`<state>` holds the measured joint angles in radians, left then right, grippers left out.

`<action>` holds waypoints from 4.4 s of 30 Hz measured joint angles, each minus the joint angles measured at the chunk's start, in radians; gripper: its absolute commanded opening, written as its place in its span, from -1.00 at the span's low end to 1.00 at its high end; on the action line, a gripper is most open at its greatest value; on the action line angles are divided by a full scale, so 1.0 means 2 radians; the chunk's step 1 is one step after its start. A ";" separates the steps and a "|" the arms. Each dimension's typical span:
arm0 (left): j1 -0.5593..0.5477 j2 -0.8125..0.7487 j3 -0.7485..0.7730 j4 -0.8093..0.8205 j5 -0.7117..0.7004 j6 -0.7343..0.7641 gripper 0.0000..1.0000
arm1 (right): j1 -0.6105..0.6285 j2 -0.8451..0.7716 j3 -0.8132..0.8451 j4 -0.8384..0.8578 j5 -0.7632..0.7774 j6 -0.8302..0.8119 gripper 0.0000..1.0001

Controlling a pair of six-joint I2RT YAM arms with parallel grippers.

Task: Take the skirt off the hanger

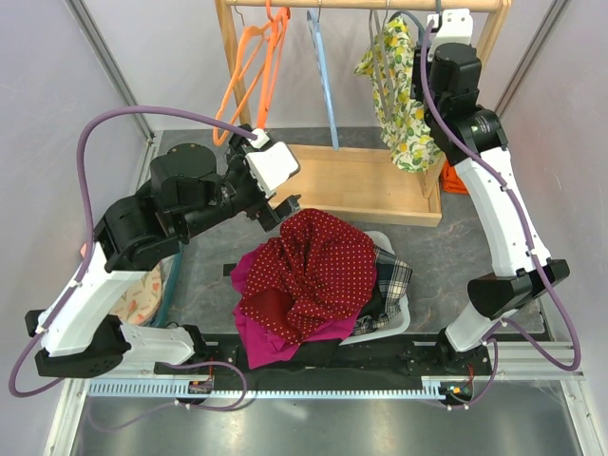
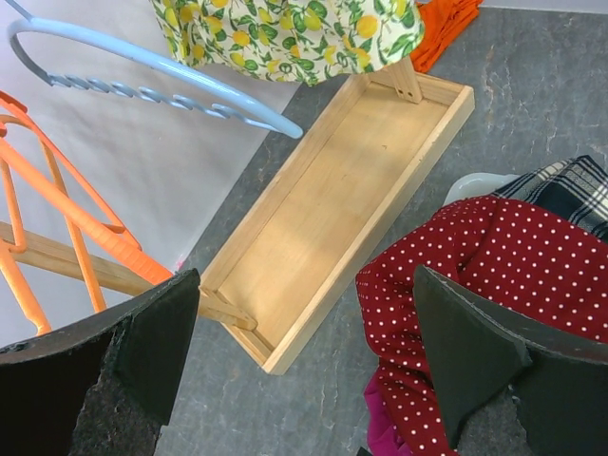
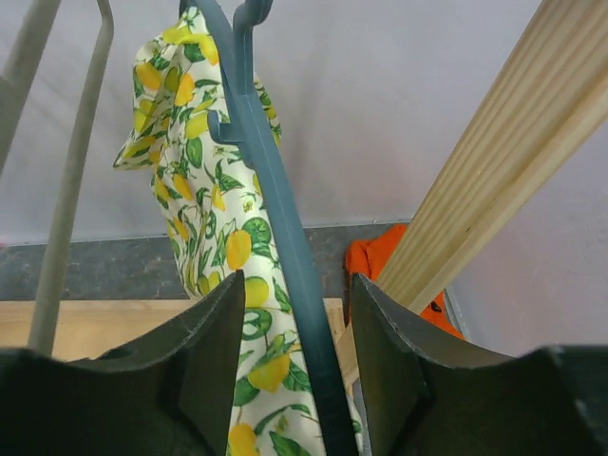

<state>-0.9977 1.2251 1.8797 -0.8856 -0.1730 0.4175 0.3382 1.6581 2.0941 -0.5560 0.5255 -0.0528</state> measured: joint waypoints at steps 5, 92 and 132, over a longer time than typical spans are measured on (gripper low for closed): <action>0.004 -0.002 0.000 0.000 0.000 -0.001 0.99 | -0.001 -0.003 0.005 -0.010 -0.015 0.010 -0.24; 0.015 0.105 0.220 -0.100 0.261 -0.047 -0.97 | 0.001 -0.436 -0.221 -0.138 -0.456 0.146 -1.00; 0.030 0.079 -0.149 -0.052 0.234 -0.003 -0.97 | 0.000 -0.440 -0.280 -0.148 -0.103 0.027 -1.00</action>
<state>-0.9379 1.3834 1.5810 -0.9890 0.2943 0.4122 0.3389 0.7780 1.5341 -0.8524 0.3191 0.0013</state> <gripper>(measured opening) 0.118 0.149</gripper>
